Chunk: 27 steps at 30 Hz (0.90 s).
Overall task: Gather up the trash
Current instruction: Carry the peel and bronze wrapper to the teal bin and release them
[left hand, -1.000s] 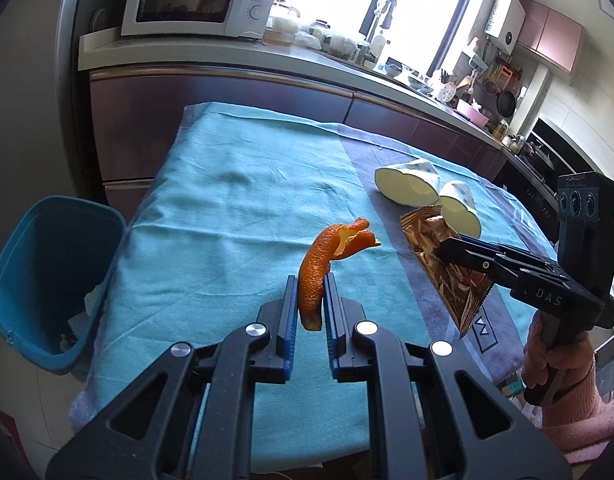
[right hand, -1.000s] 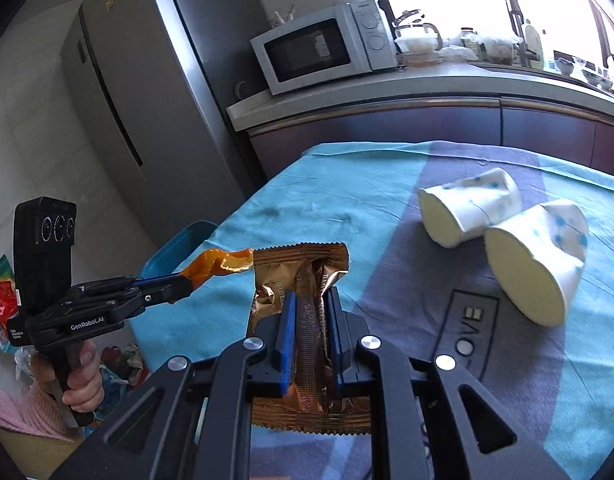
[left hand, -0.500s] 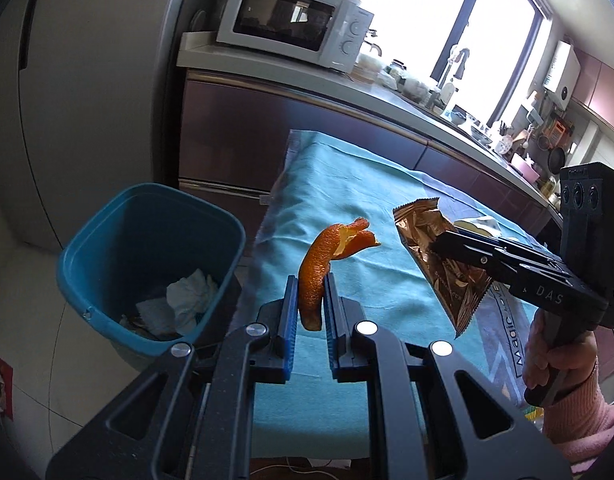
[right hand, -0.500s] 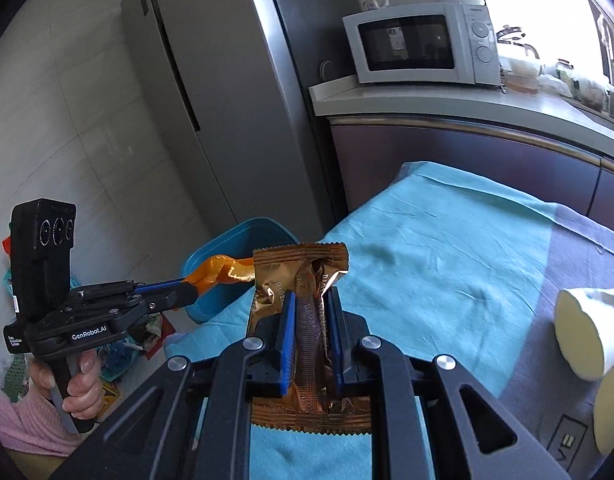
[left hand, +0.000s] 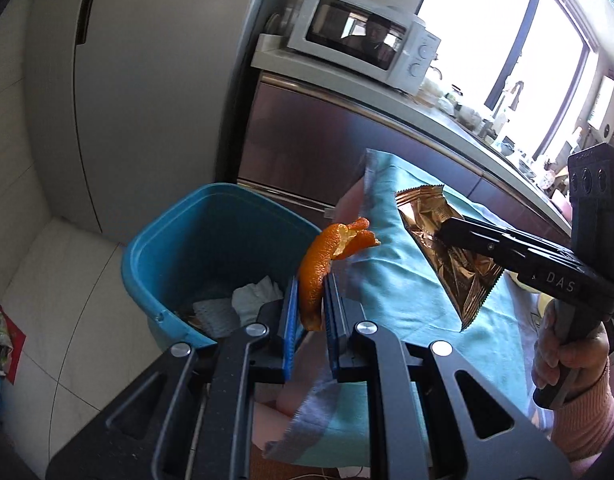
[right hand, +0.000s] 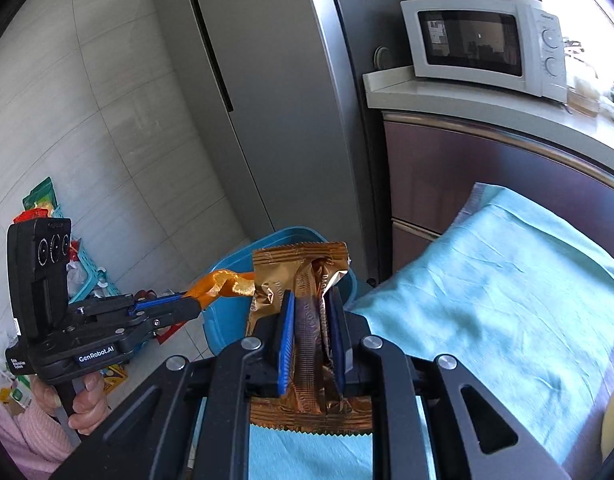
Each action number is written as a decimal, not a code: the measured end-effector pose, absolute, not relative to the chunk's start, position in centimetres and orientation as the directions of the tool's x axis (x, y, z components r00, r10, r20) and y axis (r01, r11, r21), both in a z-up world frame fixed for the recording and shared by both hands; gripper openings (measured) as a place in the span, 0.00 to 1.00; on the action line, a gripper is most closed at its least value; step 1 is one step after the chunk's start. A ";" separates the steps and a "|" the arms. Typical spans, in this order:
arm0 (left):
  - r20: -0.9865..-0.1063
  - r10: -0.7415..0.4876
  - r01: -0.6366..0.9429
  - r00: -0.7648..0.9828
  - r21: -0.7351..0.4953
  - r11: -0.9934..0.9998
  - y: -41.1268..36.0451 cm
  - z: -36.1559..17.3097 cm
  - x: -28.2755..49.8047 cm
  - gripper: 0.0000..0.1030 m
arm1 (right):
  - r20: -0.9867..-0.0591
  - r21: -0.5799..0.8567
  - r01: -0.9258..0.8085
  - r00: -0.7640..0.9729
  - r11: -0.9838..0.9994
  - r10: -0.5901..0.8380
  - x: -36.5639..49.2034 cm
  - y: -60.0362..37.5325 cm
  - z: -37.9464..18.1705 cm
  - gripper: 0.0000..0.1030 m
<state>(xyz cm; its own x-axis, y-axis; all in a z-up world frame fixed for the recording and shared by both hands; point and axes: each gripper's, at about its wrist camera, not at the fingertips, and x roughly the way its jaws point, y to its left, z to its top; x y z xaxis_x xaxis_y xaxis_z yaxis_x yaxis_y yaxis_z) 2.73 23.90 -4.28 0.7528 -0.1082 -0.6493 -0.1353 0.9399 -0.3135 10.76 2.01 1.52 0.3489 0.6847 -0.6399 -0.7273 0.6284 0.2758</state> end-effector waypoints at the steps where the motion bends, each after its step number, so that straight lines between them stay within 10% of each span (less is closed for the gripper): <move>1: -0.653 -0.101 -0.146 0.751 -0.312 0.939 24.2 -4.4 2.8 0.13 | -0.642 0.276 -0.728 0.346 0.627 0.684 10.8 2.4 1.5 0.15; 27: -0.729 -0.027 -0.278 0.684 -0.294 0.915 27.5 -9.0 5.5 0.13 | -0.771 0.224 -0.738 0.265 0.636 0.579 14.4 13.2 -3.4 0.23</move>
<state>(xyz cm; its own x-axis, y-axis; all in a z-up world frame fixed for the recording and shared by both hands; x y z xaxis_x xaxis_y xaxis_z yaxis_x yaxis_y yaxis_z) 5.51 27.51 -9.04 0.6840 -0.0266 -0.7290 -0.2777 0.9146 -0.2940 14.44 13.24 -3.43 0.2653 0.5794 -0.7706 -0.7381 0.6363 0.2243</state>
